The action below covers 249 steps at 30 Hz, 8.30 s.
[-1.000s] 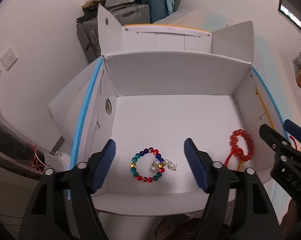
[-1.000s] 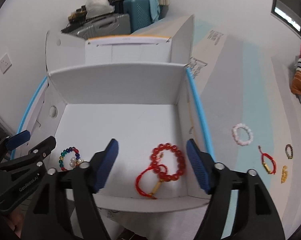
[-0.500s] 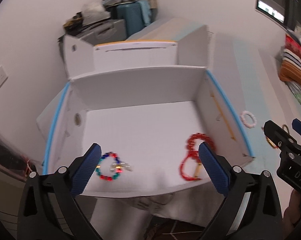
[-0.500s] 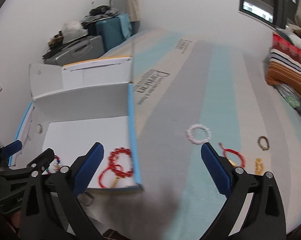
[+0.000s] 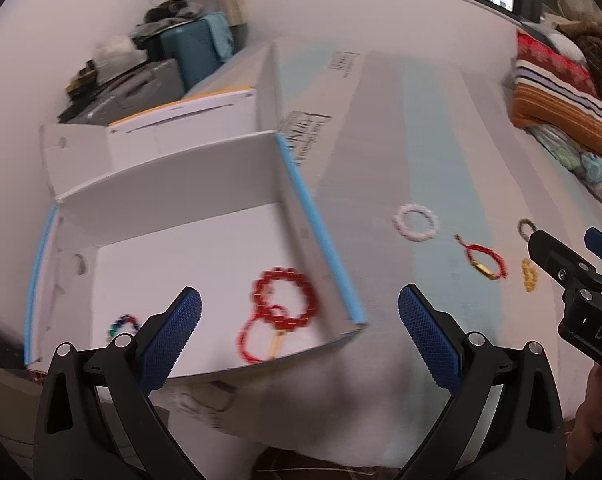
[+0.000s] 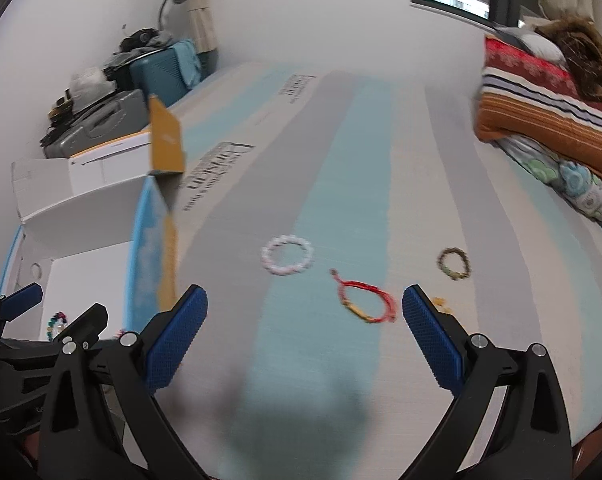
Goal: Organize jewelry
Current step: 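Move both open tools back over the remaining bracelets on the bed, then grasp the yellow amber bracelet with the right tool while the left tool grasps the white pearl bracelet, then lift both held bracelets and carry them over the white box, then open both tools to drop the bracelets into the box, then move both open tools back over the last two bracelets on the bed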
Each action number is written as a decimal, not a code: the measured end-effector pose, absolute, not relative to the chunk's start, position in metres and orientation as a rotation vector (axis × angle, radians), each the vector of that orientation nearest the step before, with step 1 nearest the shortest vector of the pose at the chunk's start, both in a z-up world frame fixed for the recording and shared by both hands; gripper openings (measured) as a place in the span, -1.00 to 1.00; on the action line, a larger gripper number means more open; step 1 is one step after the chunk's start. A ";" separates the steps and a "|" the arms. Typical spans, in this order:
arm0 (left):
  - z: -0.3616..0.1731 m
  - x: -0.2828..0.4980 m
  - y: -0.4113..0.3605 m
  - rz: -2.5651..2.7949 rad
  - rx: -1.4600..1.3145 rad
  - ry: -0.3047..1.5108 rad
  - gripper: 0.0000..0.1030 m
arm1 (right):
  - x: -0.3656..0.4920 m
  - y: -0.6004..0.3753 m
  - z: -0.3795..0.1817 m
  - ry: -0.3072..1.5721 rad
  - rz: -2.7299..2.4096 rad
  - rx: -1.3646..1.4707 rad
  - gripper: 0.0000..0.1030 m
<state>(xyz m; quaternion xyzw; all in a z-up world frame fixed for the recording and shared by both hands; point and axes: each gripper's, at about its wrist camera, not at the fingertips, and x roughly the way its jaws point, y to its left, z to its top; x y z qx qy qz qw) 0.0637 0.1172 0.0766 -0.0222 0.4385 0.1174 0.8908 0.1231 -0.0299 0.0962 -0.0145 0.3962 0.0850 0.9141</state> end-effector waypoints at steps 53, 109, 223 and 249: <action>-0.086 0.280 0.048 0.295 -0.057 1.100 0.67 | 0.234 -0.192 -0.086 1.057 0.017 0.062 0.39; 0.003 0.229 0.017 0.085 -0.095 1.046 -0.78 | 0.209 -0.204 -0.023 0.981 -0.014 0.104 -0.82; 0.020 0.031 0.345 0.425 -0.263 1.113 -0.77 | 0.132 0.237 0.028 1.044 0.390 -0.263 -0.82; 0.088 0.006 0.279 0.418 -0.192 0.877 0.85 | 0.105 0.141 0.110 0.811 0.329 -0.130 0.78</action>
